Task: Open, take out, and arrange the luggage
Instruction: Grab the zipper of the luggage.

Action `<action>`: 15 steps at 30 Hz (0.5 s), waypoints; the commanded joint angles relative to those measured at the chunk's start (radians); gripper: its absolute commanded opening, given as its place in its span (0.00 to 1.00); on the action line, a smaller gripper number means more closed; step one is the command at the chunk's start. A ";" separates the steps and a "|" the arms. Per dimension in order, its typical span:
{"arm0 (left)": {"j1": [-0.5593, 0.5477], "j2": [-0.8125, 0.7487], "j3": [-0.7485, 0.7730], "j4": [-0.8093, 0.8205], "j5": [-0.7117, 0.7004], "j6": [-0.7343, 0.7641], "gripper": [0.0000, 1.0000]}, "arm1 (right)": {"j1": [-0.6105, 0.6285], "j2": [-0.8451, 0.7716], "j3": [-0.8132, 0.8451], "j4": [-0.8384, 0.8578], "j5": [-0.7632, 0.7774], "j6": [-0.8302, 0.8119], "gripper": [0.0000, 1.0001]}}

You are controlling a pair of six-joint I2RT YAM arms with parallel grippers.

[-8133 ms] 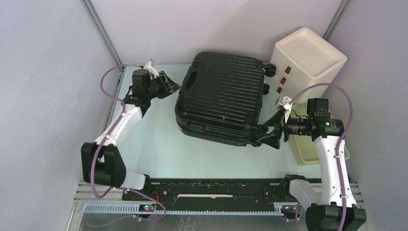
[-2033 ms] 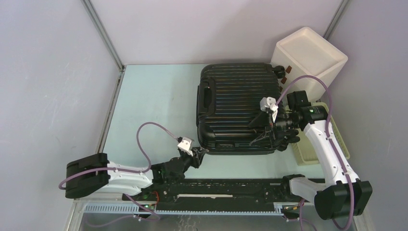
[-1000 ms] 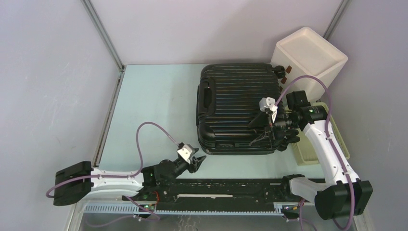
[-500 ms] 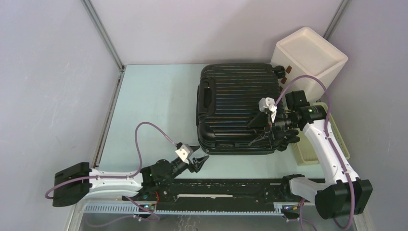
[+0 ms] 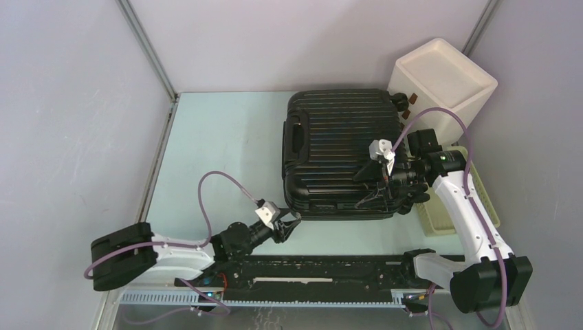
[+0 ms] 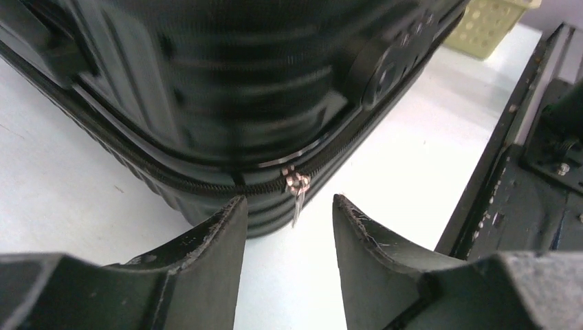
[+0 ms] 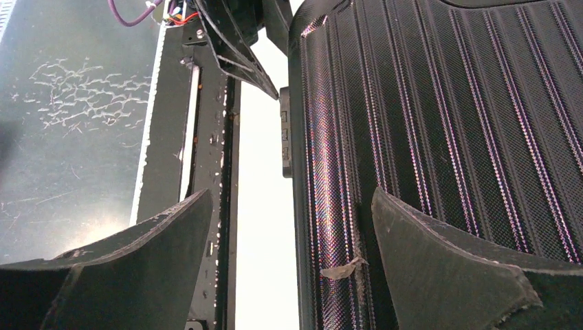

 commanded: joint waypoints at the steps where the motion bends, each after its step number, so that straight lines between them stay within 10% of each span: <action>1: 0.009 0.084 -0.069 0.070 0.049 -0.039 0.51 | 0.009 0.016 -0.010 -0.025 0.073 0.001 0.95; 15: 0.009 0.151 -0.054 0.125 -0.050 -0.137 0.51 | 0.016 0.022 -0.010 -0.026 0.082 0.002 0.95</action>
